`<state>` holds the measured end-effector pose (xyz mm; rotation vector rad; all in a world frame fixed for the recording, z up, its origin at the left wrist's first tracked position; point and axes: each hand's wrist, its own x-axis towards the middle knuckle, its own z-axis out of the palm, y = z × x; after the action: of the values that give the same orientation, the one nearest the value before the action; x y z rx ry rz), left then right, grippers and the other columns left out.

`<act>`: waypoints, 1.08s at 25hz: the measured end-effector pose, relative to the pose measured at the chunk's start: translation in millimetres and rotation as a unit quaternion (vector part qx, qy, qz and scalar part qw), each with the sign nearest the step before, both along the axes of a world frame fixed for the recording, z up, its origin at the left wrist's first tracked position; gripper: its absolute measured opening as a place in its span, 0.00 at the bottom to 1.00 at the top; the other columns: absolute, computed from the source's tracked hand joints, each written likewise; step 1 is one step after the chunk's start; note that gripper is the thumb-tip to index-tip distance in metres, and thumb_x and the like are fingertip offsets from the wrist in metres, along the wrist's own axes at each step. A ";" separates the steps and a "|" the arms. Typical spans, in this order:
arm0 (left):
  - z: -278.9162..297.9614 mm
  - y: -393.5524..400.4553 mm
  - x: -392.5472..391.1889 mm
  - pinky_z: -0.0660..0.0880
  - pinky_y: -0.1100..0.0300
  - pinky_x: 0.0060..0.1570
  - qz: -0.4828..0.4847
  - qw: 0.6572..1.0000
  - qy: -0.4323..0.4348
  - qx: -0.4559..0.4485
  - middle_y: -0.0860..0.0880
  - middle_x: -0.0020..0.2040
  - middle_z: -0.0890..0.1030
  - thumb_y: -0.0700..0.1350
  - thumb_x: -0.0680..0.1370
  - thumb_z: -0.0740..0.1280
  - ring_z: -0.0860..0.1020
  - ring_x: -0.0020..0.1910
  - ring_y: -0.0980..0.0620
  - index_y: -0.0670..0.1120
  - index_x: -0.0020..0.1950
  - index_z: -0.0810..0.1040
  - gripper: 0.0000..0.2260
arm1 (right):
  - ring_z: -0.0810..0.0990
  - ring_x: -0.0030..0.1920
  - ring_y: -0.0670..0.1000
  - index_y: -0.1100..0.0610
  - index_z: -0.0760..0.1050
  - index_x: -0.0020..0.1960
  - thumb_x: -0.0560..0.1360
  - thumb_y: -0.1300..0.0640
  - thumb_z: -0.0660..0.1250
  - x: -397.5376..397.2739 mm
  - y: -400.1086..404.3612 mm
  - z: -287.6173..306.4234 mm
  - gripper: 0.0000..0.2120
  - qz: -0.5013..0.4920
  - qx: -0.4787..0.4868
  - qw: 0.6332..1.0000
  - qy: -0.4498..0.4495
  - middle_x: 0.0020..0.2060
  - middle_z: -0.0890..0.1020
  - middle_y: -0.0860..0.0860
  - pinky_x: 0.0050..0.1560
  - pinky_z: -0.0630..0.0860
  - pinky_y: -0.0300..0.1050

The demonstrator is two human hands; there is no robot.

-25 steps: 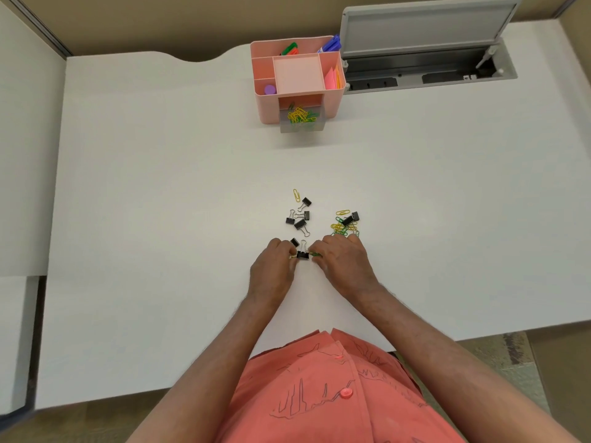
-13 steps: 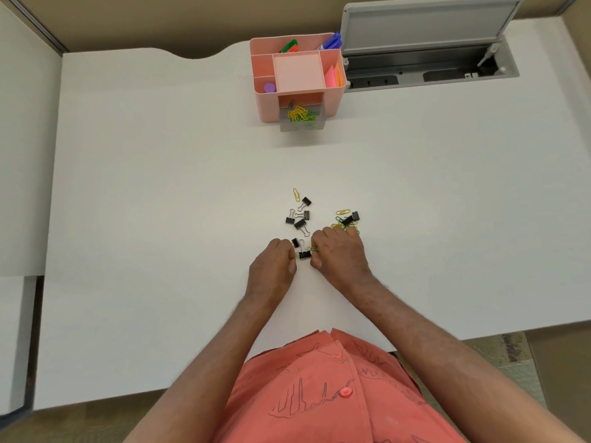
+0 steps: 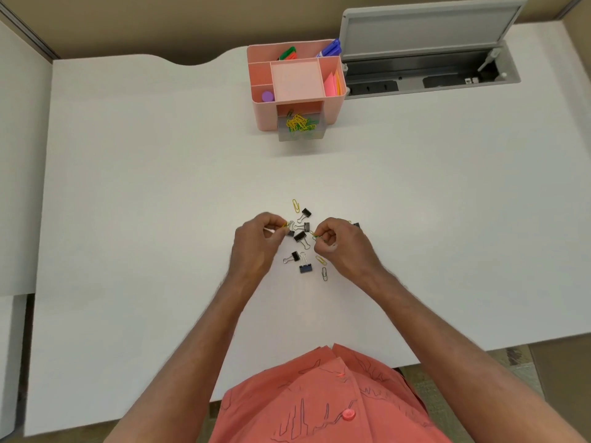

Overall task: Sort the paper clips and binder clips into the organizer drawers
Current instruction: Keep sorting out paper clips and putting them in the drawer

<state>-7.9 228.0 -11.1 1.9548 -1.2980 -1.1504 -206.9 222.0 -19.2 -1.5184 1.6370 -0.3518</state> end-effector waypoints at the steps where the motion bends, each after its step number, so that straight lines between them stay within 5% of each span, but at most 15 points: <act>1: 8.5 -16.3 -1.0 0.76 0.68 0.39 -0.003 1.000 0.000 -0.020 0.61 0.37 0.84 0.46 0.76 0.74 0.82 0.38 0.59 0.58 0.41 0.81 0.08 | 0.77 0.35 0.43 0.47 0.78 0.44 0.71 0.56 0.69 0.2 -5.6 4.1 0.04 -0.028 0.027 0.998 -0.046 0.36 0.81 0.46 0.38 0.77 0.44; 4: 29.9 -73.6 -5.4 0.71 0.72 0.34 -0.014 0.995 -0.023 -0.092 0.62 0.39 0.84 0.48 0.76 0.74 0.78 0.34 0.63 0.57 0.41 0.82 0.05 | 0.83 0.35 0.47 0.47 0.79 0.44 0.71 0.57 0.69 0.7 -20.0 15.0 0.05 -0.086 0.071 0.985 -0.130 0.36 0.82 0.48 0.40 0.82 0.51; 7: 41.3 -133.2 -11.0 0.77 0.61 0.41 -0.019 0.985 -0.091 -0.148 0.58 0.46 0.85 0.49 0.77 0.72 0.81 0.40 0.58 0.54 0.48 0.84 0.02 | 0.88 0.44 0.52 0.49 0.80 0.45 0.73 0.57 0.70 -0.6 -32.7 20.0 0.04 -0.116 0.091 0.973 -0.176 0.39 0.82 0.48 0.48 0.82 0.62; 11: 36.9 -185.8 -16.5 0.74 0.58 0.43 -0.045 0.964 -0.199 -0.172 0.55 0.51 0.86 0.49 0.78 0.71 0.82 0.49 0.52 0.54 0.54 0.84 0.05 | 0.88 0.46 0.50 0.50 0.81 0.46 0.74 0.58 0.72 -1.0 -61.5 31.8 0.03 -0.129 0.071 0.970 -0.192 0.40 0.85 0.47 0.46 0.79 0.42; 13: 28.5 -198.8 -18.6 0.74 0.57 0.43 -0.063 0.957 -0.227 -0.168 0.53 0.52 0.86 0.50 0.79 0.70 0.83 0.50 0.49 0.54 0.55 0.85 0.07 | 0.87 0.45 0.50 0.51 0.81 0.46 0.74 0.59 0.73 0.6 -87.0 39.6 0.04 -0.132 0.031 0.975 -0.178 0.41 0.87 0.49 0.47 0.81 0.41; 17: 15.3 -204.5 -15.6 0.77 0.52 0.51 -0.085 0.950 -0.249 -0.167 0.53 0.59 0.84 0.49 0.81 0.68 0.82 0.57 0.47 0.55 0.61 0.82 0.10 | 0.84 0.39 0.44 0.51 0.82 0.45 0.75 0.61 0.72 11.4 -146.4 51.6 0.05 -0.110 -0.066 0.985 -0.112 0.37 0.85 0.47 0.40 0.79 0.37; 20: 12.2 -192.7 -11.8 0.77 0.54 0.47 -0.073 0.948 -0.224 -0.214 0.55 0.61 0.82 0.48 0.81 0.67 0.81 0.55 0.51 0.55 0.61 0.81 0.10 | 0.80 0.38 0.39 0.52 0.82 0.48 0.76 0.61 0.72 22.5 -183.5 57.2 0.05 -0.049 -0.162 0.985 -0.031 0.39 0.83 0.44 0.40 0.75 0.32; 24: -1.4 -153.3 -7.5 0.73 0.60 0.38 -0.060 0.954 -0.179 -0.232 0.57 0.58 0.79 0.47 0.80 0.66 0.76 0.38 0.56 0.54 0.58 0.80 0.08 | 0.80 0.50 0.49 0.51 0.82 0.54 0.78 0.56 0.70 35.0 -212.6 50.0 0.05 0.056 -0.248 0.955 0.154 0.50 0.85 0.48 0.49 0.79 0.46; 27: -21.0 -116.2 -5.1 0.76 0.58 0.42 -0.103 0.969 -0.132 -0.184 0.58 0.55 0.79 0.45 0.80 0.67 0.75 0.36 0.59 0.55 0.57 0.79 0.08 | 0.79 0.54 0.53 0.51 0.82 0.55 0.80 0.53 0.68 39.8 -221.7 42.1 0.07 0.096 -0.259 0.938 0.210 0.51 0.85 0.48 0.53 0.78 0.53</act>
<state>-13.1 111.8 -32.1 1.7655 -1.7468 -0.6849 -167.1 0.4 22.9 -2.2615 1.7812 -0.3888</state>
